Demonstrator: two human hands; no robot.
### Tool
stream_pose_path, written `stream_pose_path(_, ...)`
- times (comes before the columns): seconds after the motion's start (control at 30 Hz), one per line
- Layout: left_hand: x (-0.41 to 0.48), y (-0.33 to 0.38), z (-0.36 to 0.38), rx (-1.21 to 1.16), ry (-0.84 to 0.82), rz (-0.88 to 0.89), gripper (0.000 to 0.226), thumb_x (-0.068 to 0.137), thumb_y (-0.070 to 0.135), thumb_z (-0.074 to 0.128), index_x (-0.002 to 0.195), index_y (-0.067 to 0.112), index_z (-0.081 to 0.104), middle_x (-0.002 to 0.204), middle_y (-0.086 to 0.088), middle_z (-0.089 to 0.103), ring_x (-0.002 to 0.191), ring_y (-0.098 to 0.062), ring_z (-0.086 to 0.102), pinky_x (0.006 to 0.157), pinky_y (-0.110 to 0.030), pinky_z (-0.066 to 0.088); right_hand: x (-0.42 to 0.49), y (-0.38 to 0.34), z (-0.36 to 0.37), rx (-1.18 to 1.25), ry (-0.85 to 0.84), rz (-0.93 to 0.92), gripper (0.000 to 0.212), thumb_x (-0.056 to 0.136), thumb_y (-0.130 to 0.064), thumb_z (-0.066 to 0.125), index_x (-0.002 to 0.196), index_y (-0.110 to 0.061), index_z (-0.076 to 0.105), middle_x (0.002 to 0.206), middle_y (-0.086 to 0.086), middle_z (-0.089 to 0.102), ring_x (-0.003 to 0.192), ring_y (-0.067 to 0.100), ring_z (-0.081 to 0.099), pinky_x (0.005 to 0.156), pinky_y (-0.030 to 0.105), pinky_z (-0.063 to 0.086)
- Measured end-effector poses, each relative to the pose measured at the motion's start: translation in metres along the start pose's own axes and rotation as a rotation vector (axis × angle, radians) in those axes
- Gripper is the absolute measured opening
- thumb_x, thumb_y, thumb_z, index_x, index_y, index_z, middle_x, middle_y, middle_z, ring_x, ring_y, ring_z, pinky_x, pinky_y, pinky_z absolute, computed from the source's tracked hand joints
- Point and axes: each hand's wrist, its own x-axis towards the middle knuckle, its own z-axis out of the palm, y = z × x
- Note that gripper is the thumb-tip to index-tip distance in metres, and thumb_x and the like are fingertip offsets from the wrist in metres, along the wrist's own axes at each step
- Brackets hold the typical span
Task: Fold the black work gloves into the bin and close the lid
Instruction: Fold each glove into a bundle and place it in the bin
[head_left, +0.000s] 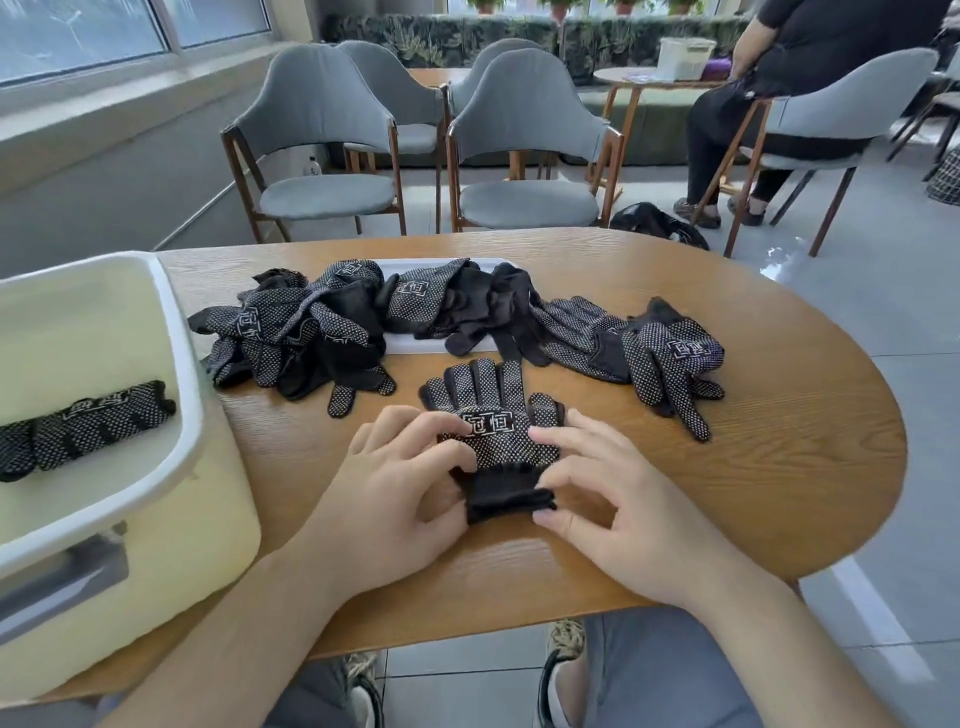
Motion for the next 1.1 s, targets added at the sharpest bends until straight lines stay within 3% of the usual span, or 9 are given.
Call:
stream_pose_path(0.1, -0.003, 0.006, -0.001, -0.017, -0.065, 0.085, 0.034, 0.080, 0.047, 0.071, 0.110, 0.034, 0.064, 0.136, 0.024, 0.052, 0.132, -0.009, 0.042, 0.103, -0.031, 0.033, -0.004, -0.004, -0.004, -0.031, -0.059, -0.044, 0.012, 0.086, -0.041, 0.072, 0.098, -0.039, 0.071, 0.146, -0.031, 0.046, 0.151, 0.004, 0.025, 0.118, 0.022, 0.022)
stream_pose_path(0.17, -0.003, 0.006, 0.001, -0.044, -0.095, 0.148, 0.029, 0.083, 0.042, 0.070, 0.109, 0.032, 0.064, 0.141, 0.021, 0.052, 0.139, -0.005, 0.041, 0.110, -0.031, 0.031, -0.005, -0.005, -0.010, 0.019, -0.096, -0.026, 0.019, 0.084, -0.034, 0.068, 0.102, -0.039, 0.072, 0.144, -0.029, 0.048, 0.147, 0.007, 0.033, 0.116, 0.020, 0.026)
stream_pose_path(0.3, -0.003, 0.006, 0.003, -0.060, -0.101, 0.159, 0.022, 0.085, 0.044, 0.068, 0.100, 0.028, 0.063, 0.143, 0.017, 0.053, 0.141, -0.005, 0.041, 0.112, -0.031, 0.029, 0.018, 0.005, -0.020, 0.043, 0.108, 0.143, 0.024, 0.093, -0.029, 0.062, 0.116, -0.033, 0.068, 0.122, -0.025, 0.057, 0.120, 0.001, 0.052, 0.099, 0.021, 0.042)
stream_pose_path(0.4, 0.001, 0.013, -0.001, -0.071, -0.133, 0.150, 0.038, 0.091, 0.064, 0.054, 0.098, 0.028, 0.061, 0.141, 0.017, 0.052, 0.135, -0.006, 0.044, 0.105, -0.031, 0.035, 0.053, 0.016, -0.019, -0.065, 0.125, 0.309, 0.035, 0.094, -0.048, 0.060, 0.123, -0.029, 0.067, 0.117, -0.017, 0.056, 0.108, 0.005, 0.053, 0.099, 0.029, 0.046)
stream_pose_path(0.53, 0.029, 0.016, -0.002, -0.045, -0.151, 0.094, 0.046, 0.101, 0.065, 0.032, 0.117, 0.031, 0.059, 0.137, 0.017, 0.053, 0.123, -0.009, 0.050, 0.098, -0.032, 0.041, 0.068, 0.025, -0.009, -0.105, 0.075, 0.287, 0.021, 0.090, -0.049, 0.068, 0.103, -0.033, 0.073, 0.107, -0.014, 0.056, 0.103, 0.008, 0.051, 0.097, 0.034, 0.046)
stream_pose_path(0.63, 0.051, 0.014, 0.007, 0.050, -0.122, 0.102, 0.047, 0.099, 0.064, 0.040, 0.116, 0.026, 0.062, 0.114, 0.012, 0.062, 0.104, -0.015, 0.057, 0.086, -0.037, 0.049, 0.064, 0.023, -0.009, -0.037, 0.137, 0.243, 0.007, 0.094, -0.039, 0.067, 0.098, -0.033, 0.069, 0.101, -0.016, 0.057, 0.094, 0.001, 0.054, 0.086, 0.024, 0.046)
stream_pose_path(0.7, 0.053, 0.012, 0.018, 0.101, -0.102, 0.131, 0.049, 0.095, 0.067, 0.046, 0.113, 0.024, 0.063, 0.112, 0.010, 0.058, 0.100, -0.016, 0.056, 0.081, -0.036, 0.049, 0.062, 0.022, -0.011, 0.016, 0.189, 0.235, 0.003, 0.095, -0.035, 0.066, 0.097, -0.036, 0.064, 0.099, -0.019, 0.057, 0.094, -0.002, 0.055, 0.079, 0.015, 0.041)
stream_pose_path(0.93, 0.041, 0.006, 0.027, 0.060, -0.061, 0.111, 0.048, 0.093, 0.067, 0.050, 0.117, 0.027, 0.064, 0.123, 0.012, 0.053, 0.108, -0.014, 0.051, 0.090, -0.033, 0.045, 0.052, 0.028, -0.004, -0.164, 0.203, 0.271, 0.022, 0.087, -0.045, 0.071, 0.102, -0.029, 0.069, 0.104, -0.016, 0.057, 0.103, 0.010, 0.049, 0.095, 0.033, 0.044)
stream_pose_path(1.1, 0.044, 0.007, 0.029, 0.047, -0.051, 0.103, 0.046, 0.092, 0.065, 0.053, 0.116, 0.026, 0.064, 0.121, 0.011, 0.053, 0.106, -0.016, 0.051, 0.089, -0.035, 0.045, 0.053, 0.021, -0.005, -0.130, 0.165, 0.227, 0.015, 0.092, -0.037, 0.069, 0.103, -0.028, 0.065, 0.098, -0.019, 0.056, 0.098, 0.009, 0.050, 0.096, 0.036, 0.045)
